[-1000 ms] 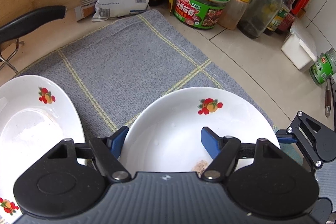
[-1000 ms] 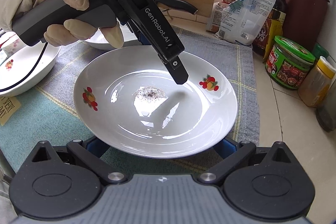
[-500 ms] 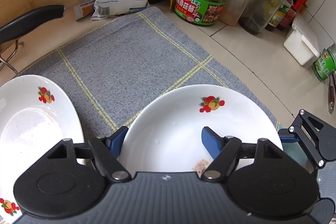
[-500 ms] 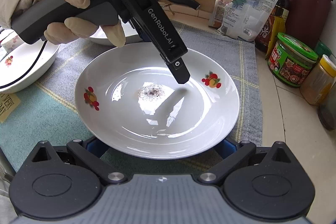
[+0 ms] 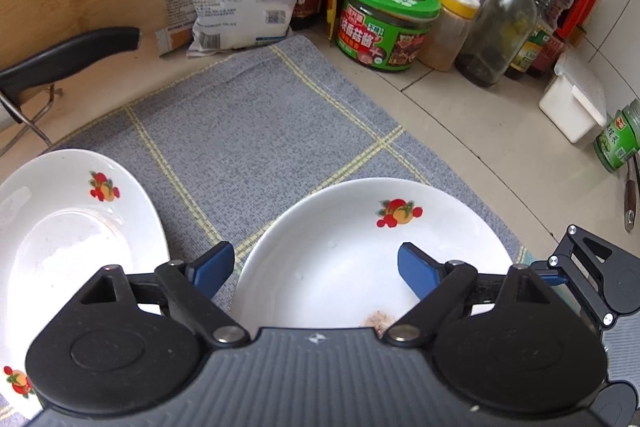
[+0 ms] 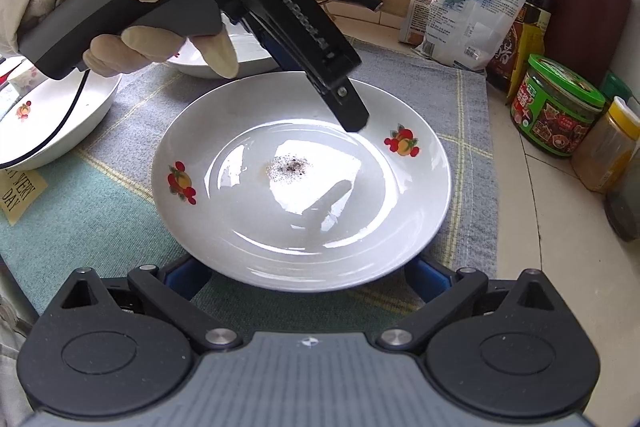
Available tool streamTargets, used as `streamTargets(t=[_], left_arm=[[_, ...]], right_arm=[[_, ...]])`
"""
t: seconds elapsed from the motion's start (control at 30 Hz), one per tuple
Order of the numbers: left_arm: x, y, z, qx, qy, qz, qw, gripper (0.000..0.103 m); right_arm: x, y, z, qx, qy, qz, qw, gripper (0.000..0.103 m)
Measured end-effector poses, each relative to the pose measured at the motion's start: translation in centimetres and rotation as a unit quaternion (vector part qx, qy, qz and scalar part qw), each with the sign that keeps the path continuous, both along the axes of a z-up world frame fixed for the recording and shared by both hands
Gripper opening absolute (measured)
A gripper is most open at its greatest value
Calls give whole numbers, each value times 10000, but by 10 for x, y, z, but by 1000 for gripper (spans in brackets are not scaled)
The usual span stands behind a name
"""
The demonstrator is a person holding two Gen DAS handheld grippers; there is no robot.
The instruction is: Organize plates and bowls
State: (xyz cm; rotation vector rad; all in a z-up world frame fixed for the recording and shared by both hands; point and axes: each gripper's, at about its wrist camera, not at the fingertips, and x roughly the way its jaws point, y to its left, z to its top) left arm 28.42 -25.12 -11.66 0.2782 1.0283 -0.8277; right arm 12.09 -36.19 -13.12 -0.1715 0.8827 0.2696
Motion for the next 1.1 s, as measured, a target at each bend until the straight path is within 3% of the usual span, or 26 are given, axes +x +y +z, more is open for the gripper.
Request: streamTargets(t=[0.27,0.37,0.6,0.87,1.1], left_arm=[[-23,14,27,-179,-398,198,9988,90],[-37,21,41,-361,-537,297,9975,95],[-65,40,61,-583,-843,833,9912,99],[-86,77,64,-628,-831,1661,9806,99],[-98,112,68,-747,-876,1965,9737,99]], right_arm=[[-12,-9,9,66,105,-347,9993,103],[-18,-13,15,84,138,-520,9985,103],[-33,-20,29,225,3,-799,9966,103],[-32,-16,41,417,-341,-702,9961,103],[-25,8,55,403,-608,-457,9963,103]])
